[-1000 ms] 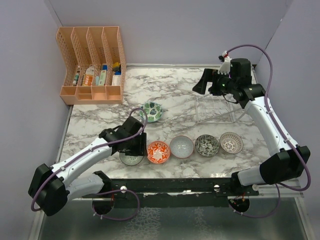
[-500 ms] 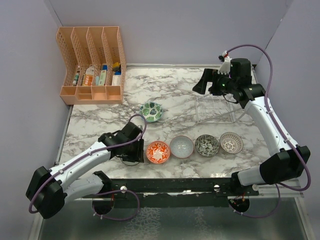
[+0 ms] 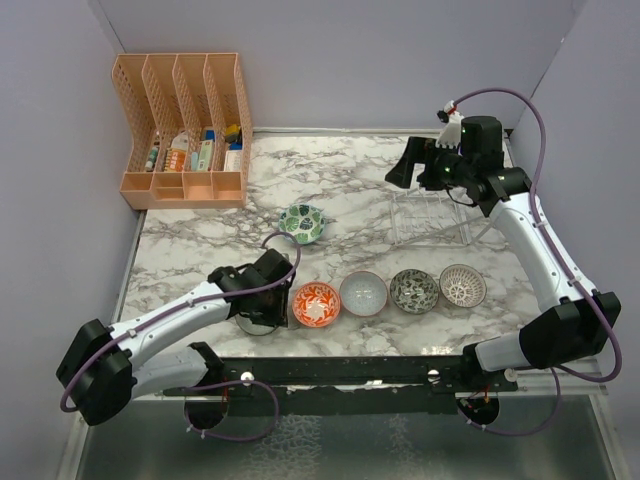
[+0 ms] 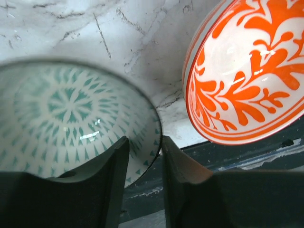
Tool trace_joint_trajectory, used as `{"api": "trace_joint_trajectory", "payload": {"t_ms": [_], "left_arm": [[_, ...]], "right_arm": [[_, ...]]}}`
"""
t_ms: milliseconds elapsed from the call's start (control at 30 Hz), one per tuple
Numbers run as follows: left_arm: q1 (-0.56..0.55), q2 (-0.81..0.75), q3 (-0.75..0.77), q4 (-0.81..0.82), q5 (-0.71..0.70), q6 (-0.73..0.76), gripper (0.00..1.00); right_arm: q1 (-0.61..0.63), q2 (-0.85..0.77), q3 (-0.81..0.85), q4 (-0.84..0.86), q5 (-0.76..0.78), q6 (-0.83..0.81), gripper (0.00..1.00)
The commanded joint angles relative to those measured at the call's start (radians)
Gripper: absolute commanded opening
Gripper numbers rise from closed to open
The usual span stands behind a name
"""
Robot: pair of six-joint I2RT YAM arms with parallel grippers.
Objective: Load the bowls into the dish rack
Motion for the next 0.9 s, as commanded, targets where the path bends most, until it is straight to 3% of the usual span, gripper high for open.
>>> {"api": "trace_joint_trajectory", "payload": {"t_ms": [0,133,267,600,867], "left_arm": [[-0.021,0.030,-0.009,-0.047,-0.094,-0.042,0.29],[-0.038,0.058,-0.003,-0.071,-0.136,-0.064,0.18],[-0.054,0.078,0.012,-0.090,-0.181,-0.085,0.00],[-0.055,0.095,0.208,-0.206,-0.345,-0.064,0.00],[-0.055,0.109,0.170,-0.170,-0.356,-0.083,0.00]], "right_arm": [[0.000,-0.028,0.028,0.026,0.019,-0.014,1.00],[0.001,-0.039,0.035,0.018,0.031,-0.022,1.00],[0.001,-0.051,0.037,0.013,0.048,-0.030,1.00],[0.000,-0.069,0.023,0.021,0.064,-0.027,1.00],[0.000,-0.080,0.008,0.032,0.066,-0.024,1.00]]}}
